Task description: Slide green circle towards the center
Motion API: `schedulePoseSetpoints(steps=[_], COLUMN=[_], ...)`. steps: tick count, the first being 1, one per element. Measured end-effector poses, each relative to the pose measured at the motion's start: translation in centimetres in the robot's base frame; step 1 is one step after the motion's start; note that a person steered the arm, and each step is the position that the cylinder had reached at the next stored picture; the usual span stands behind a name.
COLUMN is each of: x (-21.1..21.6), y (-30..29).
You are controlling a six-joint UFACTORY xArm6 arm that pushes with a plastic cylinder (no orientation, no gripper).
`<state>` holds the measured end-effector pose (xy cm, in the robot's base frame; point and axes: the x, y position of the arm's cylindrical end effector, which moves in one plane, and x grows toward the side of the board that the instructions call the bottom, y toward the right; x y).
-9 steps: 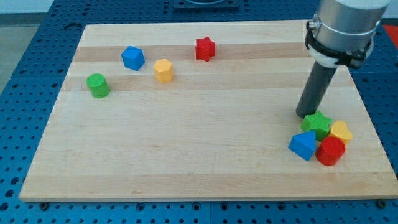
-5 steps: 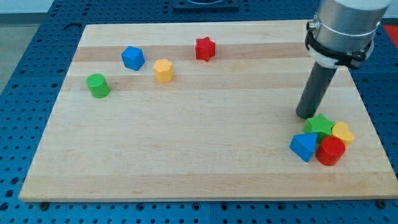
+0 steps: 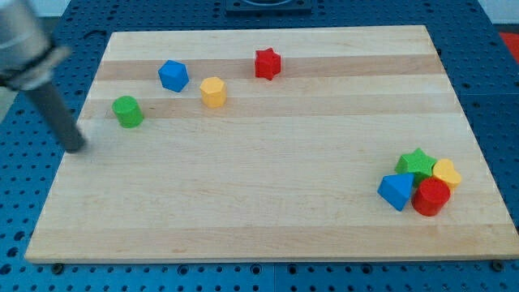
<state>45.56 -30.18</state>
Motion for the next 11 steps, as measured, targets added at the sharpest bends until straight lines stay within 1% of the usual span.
schedulePoseSetpoints(steps=[1, 2, 3, 4, 6, 7, 8, 9, 10, 11], x=[-0.2, -2.2, -6.8, -7.2, -1.2, 0.1, -0.1, -1.2, -4.4, -4.9], y=[-0.3, -0.3, -0.1, 2.1, 13.0, 15.7, 13.3, 9.0, 8.9, 13.0])
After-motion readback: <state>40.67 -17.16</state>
